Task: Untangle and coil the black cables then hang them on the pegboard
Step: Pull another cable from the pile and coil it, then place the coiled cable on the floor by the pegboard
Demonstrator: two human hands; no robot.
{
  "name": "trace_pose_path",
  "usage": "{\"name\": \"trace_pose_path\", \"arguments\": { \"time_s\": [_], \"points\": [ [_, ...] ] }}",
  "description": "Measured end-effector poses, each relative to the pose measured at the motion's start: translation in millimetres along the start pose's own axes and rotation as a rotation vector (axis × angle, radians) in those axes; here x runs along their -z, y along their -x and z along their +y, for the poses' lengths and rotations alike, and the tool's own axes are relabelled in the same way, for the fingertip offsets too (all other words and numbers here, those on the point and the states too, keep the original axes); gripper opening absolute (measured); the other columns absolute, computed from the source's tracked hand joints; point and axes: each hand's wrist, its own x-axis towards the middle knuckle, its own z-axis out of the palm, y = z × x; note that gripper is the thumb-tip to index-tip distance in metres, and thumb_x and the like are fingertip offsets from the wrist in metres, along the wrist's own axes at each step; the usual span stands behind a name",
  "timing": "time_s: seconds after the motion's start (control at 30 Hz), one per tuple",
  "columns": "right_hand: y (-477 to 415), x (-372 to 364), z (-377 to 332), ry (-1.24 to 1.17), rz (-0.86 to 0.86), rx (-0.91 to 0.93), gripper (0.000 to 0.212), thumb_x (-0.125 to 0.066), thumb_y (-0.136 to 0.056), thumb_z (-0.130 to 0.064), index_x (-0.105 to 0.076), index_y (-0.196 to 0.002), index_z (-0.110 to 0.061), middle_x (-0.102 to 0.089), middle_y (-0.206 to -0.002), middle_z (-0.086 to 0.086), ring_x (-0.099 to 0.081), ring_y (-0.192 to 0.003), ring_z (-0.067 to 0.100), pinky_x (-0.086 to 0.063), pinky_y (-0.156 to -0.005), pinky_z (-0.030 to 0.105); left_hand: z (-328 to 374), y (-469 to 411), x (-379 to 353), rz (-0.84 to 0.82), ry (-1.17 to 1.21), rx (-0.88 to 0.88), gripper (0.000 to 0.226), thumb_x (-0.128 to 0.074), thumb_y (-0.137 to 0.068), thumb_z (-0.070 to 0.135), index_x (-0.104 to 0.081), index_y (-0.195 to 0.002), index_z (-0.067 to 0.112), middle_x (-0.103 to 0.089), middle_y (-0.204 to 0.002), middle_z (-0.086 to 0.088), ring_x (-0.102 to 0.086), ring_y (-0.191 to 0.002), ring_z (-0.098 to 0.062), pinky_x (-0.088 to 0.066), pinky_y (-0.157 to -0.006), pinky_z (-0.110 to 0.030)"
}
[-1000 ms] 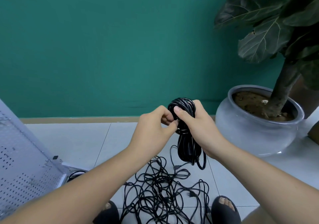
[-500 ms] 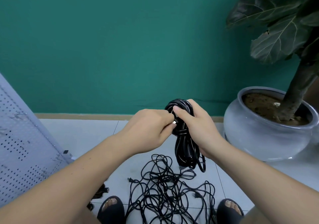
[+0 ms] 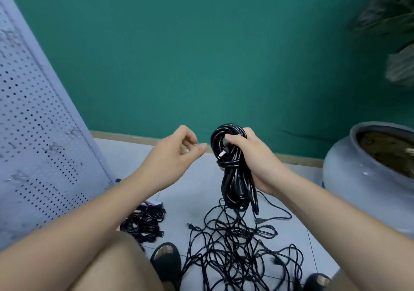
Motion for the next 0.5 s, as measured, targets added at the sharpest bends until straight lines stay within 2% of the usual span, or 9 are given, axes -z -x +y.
{"name": "trace_pose_path", "arguments": {
  "time_s": [0.1,0.17,0.2,0.27,0.33,0.4,0.5],
  "points": [
    [-11,-35,11,0.131,-0.148,-0.028,0.034,-0.067,-0.102,-0.020,-0.049,-0.127,-0.007,-0.062,-0.101,0.014,-0.067,-0.074,0.024,-0.061,-0.067,0.041,-26,5,25,-0.098,0.214,0.130,0.031,-0.066,-0.098,0.060,-0.061,-0.123,0.042,-0.072,-0.116,0.018,-0.070,-0.109,-0.009,-0.059,-0.098,-0.046],
    [-21,-57,18,0.243,-0.239,-0.027,0.036,-0.068,-0.103,-0.022,-0.048,-0.131,-0.012,-0.064,-0.104,0.013,-0.069,-0.073,0.020,-0.062,-0.066,0.038,-43,12,34,-0.122,0.288,0.137,0.030,-0.067,-0.101,0.052,-0.064,-0.128,0.040,-0.075,-0.121,0.014,-0.070,-0.115,-0.016,-0.056,-0.104,-0.052],
    [-28,-67,23,0.296,-0.287,-0.029,0.037,-0.068,-0.103,-0.024,-0.048,-0.132,-0.016,-0.066,-0.106,0.013,-0.071,-0.075,0.022,-0.063,-0.068,0.040,-53,16,36,-0.112,0.311,0.129,0.028,-0.069,-0.102,0.049,-0.067,-0.128,0.038,-0.076,-0.121,0.010,-0.071,-0.115,-0.021,-0.055,-0.104,-0.055],
    [-45,-88,38,0.384,-0.357,-0.033,0.039,-0.069,-0.102,-0.030,-0.048,-0.135,-0.026,-0.070,-0.111,0.014,-0.076,-0.080,0.028,-0.067,-0.077,0.054,-74,24,43,-0.072,0.353,0.124,0.024,-0.069,-0.102,0.041,-0.072,-0.126,0.035,-0.078,-0.118,0.003,-0.072,-0.111,-0.031,-0.055,-0.103,-0.057],
    [-64,-108,59,0.438,-0.408,-0.059,0.047,-0.071,-0.099,-0.036,-0.048,-0.140,-0.034,-0.073,-0.113,0.015,-0.078,-0.088,0.033,-0.064,-0.087,0.064,-100,31,47,-0.013,0.360,0.159,0.018,-0.069,-0.104,0.032,-0.075,-0.121,0.030,-0.080,-0.110,0.000,-0.074,-0.106,-0.032,-0.057,-0.101,-0.055],
    [-84,-125,83,0.434,-0.475,-0.102,0.054,-0.074,-0.094,-0.040,-0.048,-0.142,-0.038,-0.074,-0.118,0.015,-0.079,-0.097,0.035,-0.061,-0.093,0.065,-129,39,49,0.047,0.336,0.220,0.015,-0.069,-0.105,0.031,-0.076,-0.118,0.028,-0.080,-0.106,0.000,-0.075,-0.101,-0.029,-0.060,-0.096,-0.052],
    [-109,-146,125,0.453,-0.586,-0.178,0.062,-0.080,-0.091,-0.043,-0.049,-0.143,-0.034,-0.075,-0.124,0.012,-0.079,-0.107,0.029,-0.059,-0.103,0.058,-175,51,48,0.149,0.383,0.324,0.014,-0.069,-0.104,0.034,-0.077,-0.114,0.028,-0.080,-0.103,-0.003,-0.076,-0.096,-0.025,-0.063,-0.087,-0.048]
  ]
}}
